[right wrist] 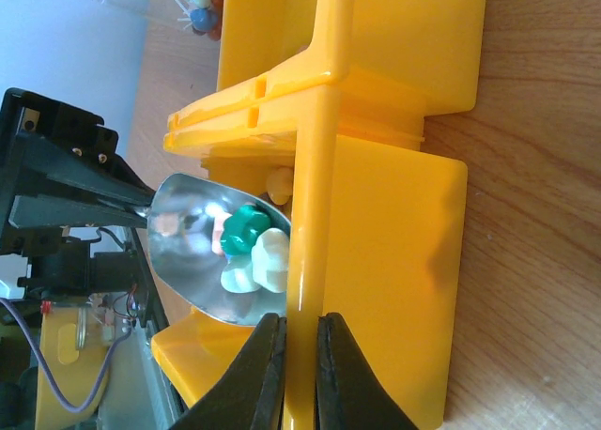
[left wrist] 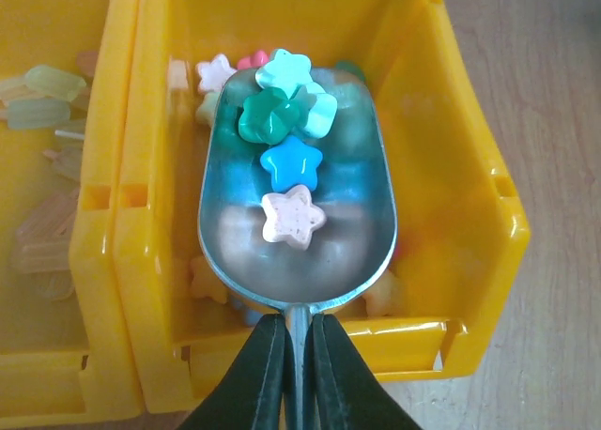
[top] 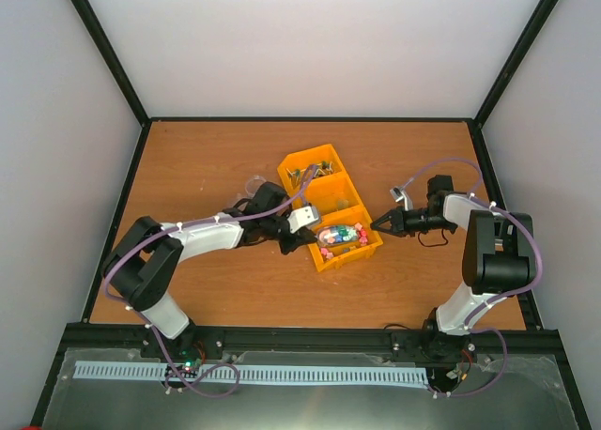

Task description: Pack the candies

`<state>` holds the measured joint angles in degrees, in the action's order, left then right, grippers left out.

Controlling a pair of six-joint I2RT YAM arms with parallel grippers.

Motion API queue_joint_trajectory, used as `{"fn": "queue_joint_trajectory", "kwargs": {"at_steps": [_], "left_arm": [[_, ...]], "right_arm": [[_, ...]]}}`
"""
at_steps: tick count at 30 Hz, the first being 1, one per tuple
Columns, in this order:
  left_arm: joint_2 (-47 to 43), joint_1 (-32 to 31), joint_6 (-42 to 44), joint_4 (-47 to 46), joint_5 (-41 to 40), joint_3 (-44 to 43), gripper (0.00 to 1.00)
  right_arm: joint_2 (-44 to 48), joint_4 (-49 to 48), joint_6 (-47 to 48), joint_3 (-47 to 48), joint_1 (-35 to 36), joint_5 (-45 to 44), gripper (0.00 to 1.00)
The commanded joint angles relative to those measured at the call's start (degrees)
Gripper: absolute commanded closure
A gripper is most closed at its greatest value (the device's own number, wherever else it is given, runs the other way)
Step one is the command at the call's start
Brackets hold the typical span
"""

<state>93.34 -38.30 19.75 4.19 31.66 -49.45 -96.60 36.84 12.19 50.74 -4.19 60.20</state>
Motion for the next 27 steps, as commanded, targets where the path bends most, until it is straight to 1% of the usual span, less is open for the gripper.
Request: {"fn": "queue_joint_trajectory", "kwargs": {"at_steps": [1, 6, 11, 16, 19, 23, 25, 27], "left_arm": [[-2.0, 1.6, 0.4, -6.1, 5.3, 0.9, 0.99], [-2.8, 2.5, 0.1, -8.2, 7.8, 2.6, 0.99], [-3.8, 3.7, -0.3, -9.3, 12.1, 3.7, 0.99], [-5.3, 5.1, -2.5, -9.3, 14.0, 2.3, 0.99], [-6.6, 5.3, -3.2, -6.3, 14.3, 0.2, 0.99], [-8.5, 5.4, -3.7, 1.1, 14.9, -4.4, 0.99], [-9.5, 5.6, -3.9, 4.6, 13.9, -6.4, 0.99], [-10.7, 6.2, -3.8, 7.4, 13.4, -8.1, 0.99]], "right_arm": [[-0.6, -0.1, 1.3, 0.6, 0.6, -4.1, 0.97], [-0.5, -0.1, 1.4, 0.6, 0.6, -4.1, 0.97], [-0.4, 0.0, 1.4, 0.5, 0.6, -4.0, 0.97], [-0.7, -0.1, 1.5, 0.7, 0.6, -3.8, 0.97], [-0.9, 0.0, 1.5, 0.7, 0.6, -3.9, 0.97], [-1.0, -0.1, 1.6, 0.7, 0.6, -3.8, 0.97], [-1.0, 0.0, 1.9, 0.8, 0.6, -3.7, 0.97], [-1.1, 0.2, 2.2, 1.1, 0.6, -3.5, 0.89]]}}
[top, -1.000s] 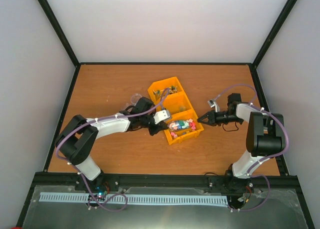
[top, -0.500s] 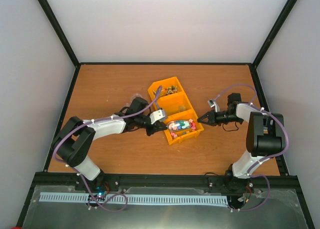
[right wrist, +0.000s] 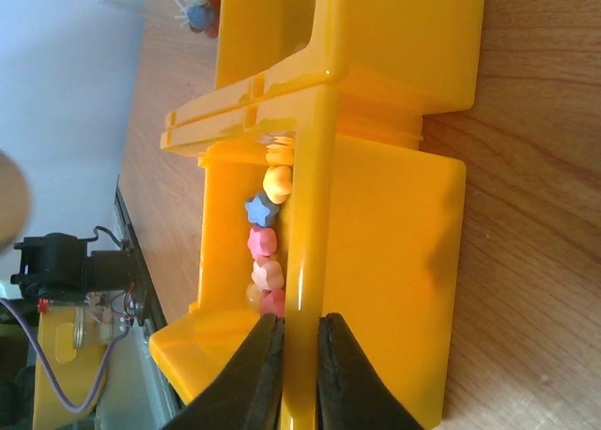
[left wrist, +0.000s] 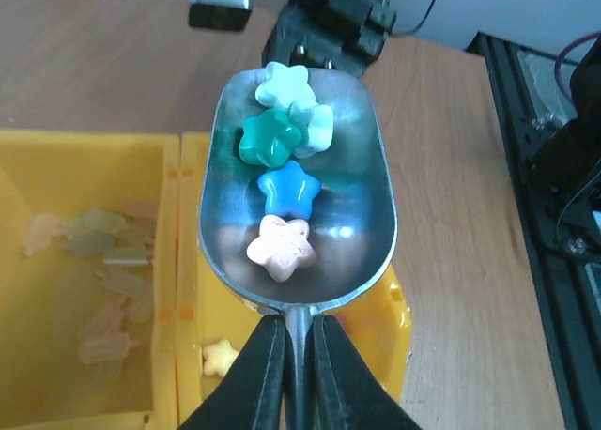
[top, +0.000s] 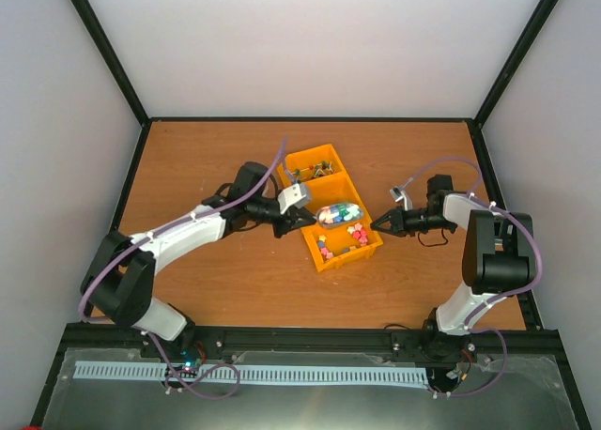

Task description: Pack the candies

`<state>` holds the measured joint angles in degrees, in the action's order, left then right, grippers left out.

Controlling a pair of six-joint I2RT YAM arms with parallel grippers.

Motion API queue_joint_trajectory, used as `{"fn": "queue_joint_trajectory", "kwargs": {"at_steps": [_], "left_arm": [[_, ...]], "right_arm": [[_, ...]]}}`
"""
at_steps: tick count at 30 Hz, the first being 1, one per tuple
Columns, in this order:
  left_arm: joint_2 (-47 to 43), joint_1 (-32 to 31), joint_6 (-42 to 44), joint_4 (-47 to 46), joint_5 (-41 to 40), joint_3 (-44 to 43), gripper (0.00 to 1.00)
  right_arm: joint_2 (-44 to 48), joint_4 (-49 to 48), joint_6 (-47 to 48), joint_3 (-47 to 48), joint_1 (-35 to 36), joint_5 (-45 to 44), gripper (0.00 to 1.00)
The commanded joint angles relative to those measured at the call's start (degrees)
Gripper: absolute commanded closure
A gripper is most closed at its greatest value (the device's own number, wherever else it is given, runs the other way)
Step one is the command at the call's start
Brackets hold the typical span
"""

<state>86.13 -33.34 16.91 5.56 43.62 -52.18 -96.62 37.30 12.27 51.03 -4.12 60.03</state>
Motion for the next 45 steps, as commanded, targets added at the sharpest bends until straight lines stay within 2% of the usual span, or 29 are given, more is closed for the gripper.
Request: {"fn": "queue_joint_trajectory", "kwargs": {"at_steps": [1, 5, 11, 18, 23, 30, 37, 45], "left_arm": [[-4.2, 2.0, -1.4, 7.0, 1.6, -6.3, 0.99], [-6.7, 4.9, -3.0, 10.6, 2.3, -9.6, 0.99], [-11.6, 9.1, 0.8, 21.5, 2.8, -13.9, 0.99], [-17.0, 19.3, 8.1, 36.1, 4.2, -16.6, 0.99], [-18.8, 27.4, 12.9, 42.5, 3.6, -17.7, 0.99], [-18.1, 36.4, 14.6, 46.6, 3.0, -18.2, 0.99], [-17.2, 37.2, 22.5, 49.3, -5.7, -17.8, 0.99], [-15.4, 37.2, 26.9, 48.4, -9.9, -17.1, 0.99]], "right_arm": [[-1.0, -0.2, 2.1, 0.9, 0.5, -3.2, 0.85], [-1.4, -0.2, 2.2, 1.2, 0.5, -2.6, 0.67], [-1.1, 0.5, 2.9, 1.8, 0.5, -2.1, 0.43], [1.2, -0.1, 2.9, 1.8, 0.5, -2.5, 0.26], [2.9, -0.3, 3.0, 2.1, 0.5, -3.3, 0.19], [6.3, -1.6, 2.1, 1.4, 0.1, -5.7, 0.11], [10.3, -2.6, 1.9, 1.1, -0.9, -6.7, 0.09], [14.5, -3.1, 2.9, 0.5, -1.4, -7.0, 0.03]]}}
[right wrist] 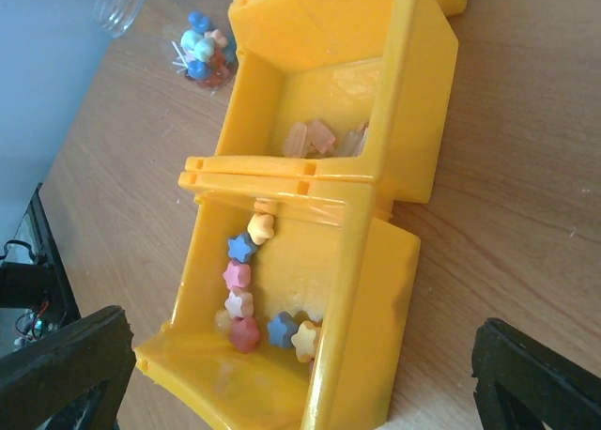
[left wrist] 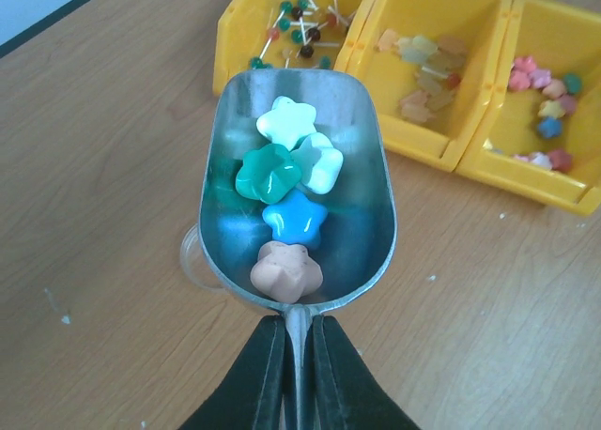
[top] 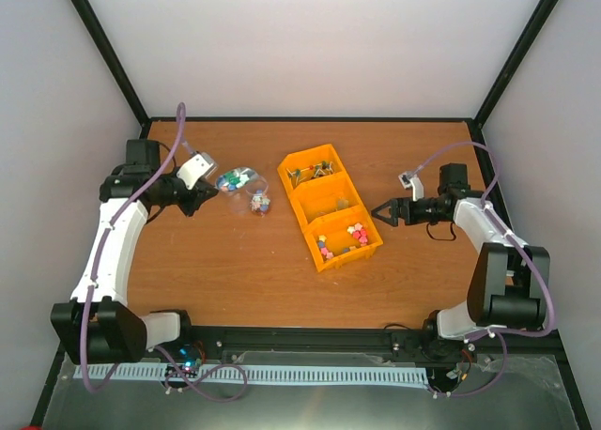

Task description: Pack the candies

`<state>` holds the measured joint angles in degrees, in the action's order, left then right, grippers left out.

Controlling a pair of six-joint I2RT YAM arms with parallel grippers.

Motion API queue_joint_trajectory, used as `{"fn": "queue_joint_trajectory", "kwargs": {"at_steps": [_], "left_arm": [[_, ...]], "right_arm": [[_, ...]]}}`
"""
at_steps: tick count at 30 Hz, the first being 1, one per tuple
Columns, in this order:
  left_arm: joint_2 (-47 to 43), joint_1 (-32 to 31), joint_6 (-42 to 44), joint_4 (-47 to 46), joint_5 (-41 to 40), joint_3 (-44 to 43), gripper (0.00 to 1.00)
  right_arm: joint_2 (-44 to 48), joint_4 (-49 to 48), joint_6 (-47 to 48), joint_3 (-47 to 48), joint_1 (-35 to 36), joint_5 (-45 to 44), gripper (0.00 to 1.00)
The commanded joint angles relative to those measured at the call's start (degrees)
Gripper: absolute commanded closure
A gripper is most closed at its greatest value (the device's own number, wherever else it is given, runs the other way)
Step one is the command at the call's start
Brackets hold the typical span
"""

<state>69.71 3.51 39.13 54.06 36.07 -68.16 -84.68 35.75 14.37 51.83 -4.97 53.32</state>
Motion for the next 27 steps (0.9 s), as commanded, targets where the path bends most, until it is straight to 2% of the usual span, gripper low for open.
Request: {"fn": "queue_joint_trajectory", "kwargs": {"at_steps": [1, 27], "left_arm": [[1.5, 0.4, 5.3, -0.2, -2.8, -1.0, 0.99], [10.1, -1.2, 12.3, 5.2, -7.1, -7.9, 0.99]], "right_arm": [[2.9, -1.6, 0.8, -0.3, -0.6, -0.4, 0.02], [2.5, -2.2, -0.2, -0.2, -1.6, 0.8, 0.01]]}}
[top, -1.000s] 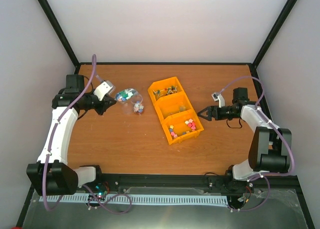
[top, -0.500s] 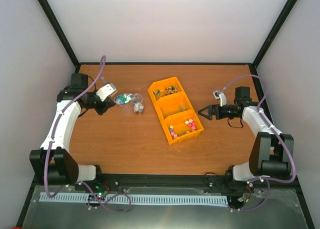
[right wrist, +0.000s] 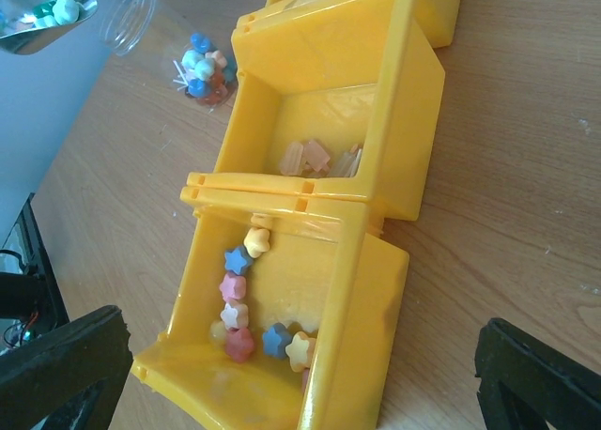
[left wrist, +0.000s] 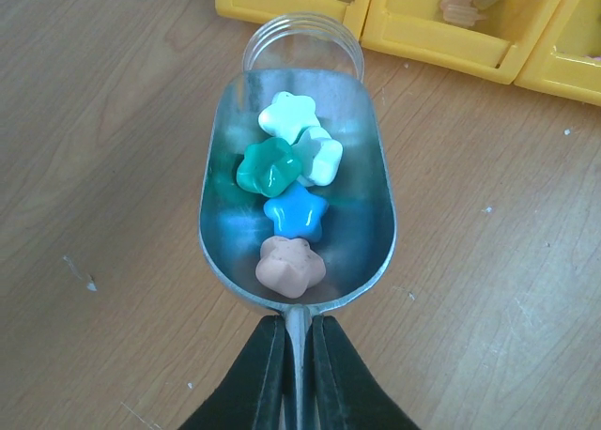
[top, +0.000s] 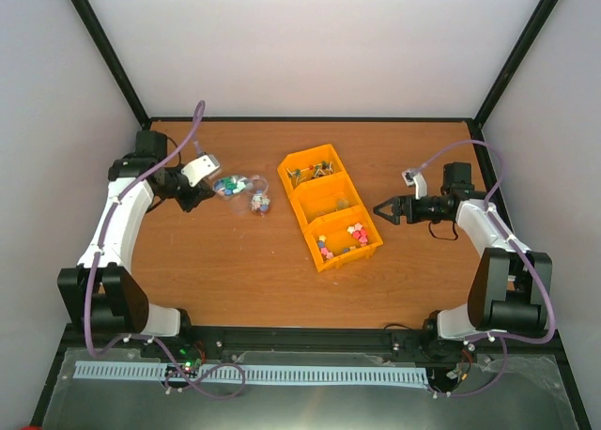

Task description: Pack the candies

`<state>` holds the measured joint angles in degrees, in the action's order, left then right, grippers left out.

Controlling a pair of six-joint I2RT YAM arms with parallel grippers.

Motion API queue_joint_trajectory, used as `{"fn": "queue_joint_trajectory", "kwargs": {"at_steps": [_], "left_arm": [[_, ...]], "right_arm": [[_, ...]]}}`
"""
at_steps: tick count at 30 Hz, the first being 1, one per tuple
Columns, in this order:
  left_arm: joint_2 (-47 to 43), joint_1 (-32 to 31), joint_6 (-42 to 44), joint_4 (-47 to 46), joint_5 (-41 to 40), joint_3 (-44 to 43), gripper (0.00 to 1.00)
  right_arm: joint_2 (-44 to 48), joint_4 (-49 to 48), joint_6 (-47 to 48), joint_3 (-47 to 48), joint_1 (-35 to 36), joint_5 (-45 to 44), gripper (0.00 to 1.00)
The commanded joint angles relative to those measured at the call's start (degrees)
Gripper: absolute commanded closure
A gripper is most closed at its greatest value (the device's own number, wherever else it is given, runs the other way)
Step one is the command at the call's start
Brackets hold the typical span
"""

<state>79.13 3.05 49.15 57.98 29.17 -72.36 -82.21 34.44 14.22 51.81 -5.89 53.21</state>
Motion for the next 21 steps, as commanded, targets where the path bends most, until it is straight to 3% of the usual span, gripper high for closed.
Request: {"fn": "queue_joint_trajectory", "kwargs": {"at_steps": [1, 21], "left_arm": [[0.8, -0.9, 2.2, 1.4, -0.5, -4.1, 0.99], [3.0, -4.2, 3.4, 3.2, -4.9, -6.7, 0.99]], "right_arm": [[0.0, -0.8, 0.0, -0.2, -0.7, 0.9, 0.01], [-0.1, -0.6, 0.1, -0.4, -2.0, 2.2, 0.01]]}}
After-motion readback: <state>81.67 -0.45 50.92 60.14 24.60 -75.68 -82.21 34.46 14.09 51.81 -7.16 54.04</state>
